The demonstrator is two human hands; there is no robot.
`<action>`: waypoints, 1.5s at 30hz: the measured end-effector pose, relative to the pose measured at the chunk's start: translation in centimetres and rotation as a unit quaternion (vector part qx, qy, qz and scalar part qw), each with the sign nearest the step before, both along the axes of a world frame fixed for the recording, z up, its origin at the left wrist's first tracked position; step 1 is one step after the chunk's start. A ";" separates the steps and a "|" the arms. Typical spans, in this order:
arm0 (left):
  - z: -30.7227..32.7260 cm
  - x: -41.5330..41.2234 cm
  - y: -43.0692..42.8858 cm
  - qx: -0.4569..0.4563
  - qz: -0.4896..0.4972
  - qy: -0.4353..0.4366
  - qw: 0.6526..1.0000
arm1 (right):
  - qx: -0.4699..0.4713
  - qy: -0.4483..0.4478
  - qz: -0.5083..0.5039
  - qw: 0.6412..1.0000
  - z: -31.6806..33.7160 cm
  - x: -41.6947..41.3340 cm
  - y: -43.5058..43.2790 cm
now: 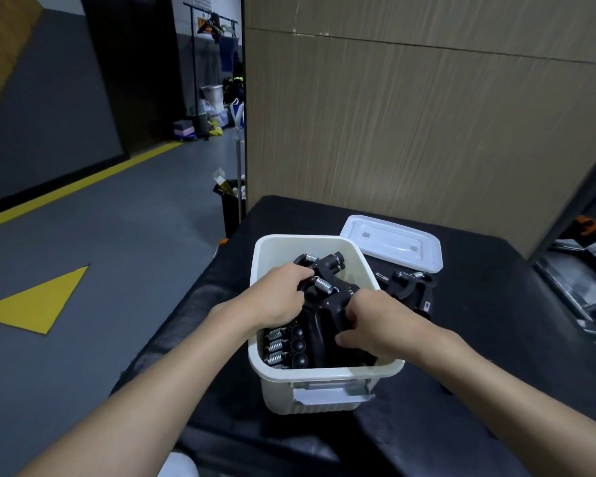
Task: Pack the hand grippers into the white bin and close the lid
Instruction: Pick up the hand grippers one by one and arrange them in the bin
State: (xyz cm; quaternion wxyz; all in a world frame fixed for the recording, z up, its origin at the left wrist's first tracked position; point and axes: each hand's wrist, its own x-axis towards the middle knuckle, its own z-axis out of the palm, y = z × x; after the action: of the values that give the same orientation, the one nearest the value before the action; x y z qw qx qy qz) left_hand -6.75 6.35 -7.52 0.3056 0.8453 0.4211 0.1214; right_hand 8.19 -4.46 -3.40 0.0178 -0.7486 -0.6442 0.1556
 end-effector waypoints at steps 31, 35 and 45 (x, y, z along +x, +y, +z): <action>-2.6 -2.2 -0.5 -0.137 0.261 -0.359 0.886 | 0.175 -0.043 0.034 0.983 -4.0 -6.6 7.7; -2.5 -2.2 -0.6 -0.138 0.257 -0.360 0.886 | 0.181 -0.021 0.038 0.982 -4.1 -6.2 7.8; -2.3 -1.6 -0.7 -0.126 0.267 -0.369 0.881 | 0.323 0.141 -0.143 0.925 -2.2 3.3 2.0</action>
State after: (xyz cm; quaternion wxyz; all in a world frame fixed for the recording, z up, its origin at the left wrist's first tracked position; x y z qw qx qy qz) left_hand -8.37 5.62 -9.85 0.4988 0.5491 0.4992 0.4478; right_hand 11.47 -2.49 -5.58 0.3709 -0.7568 -0.5368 0.0392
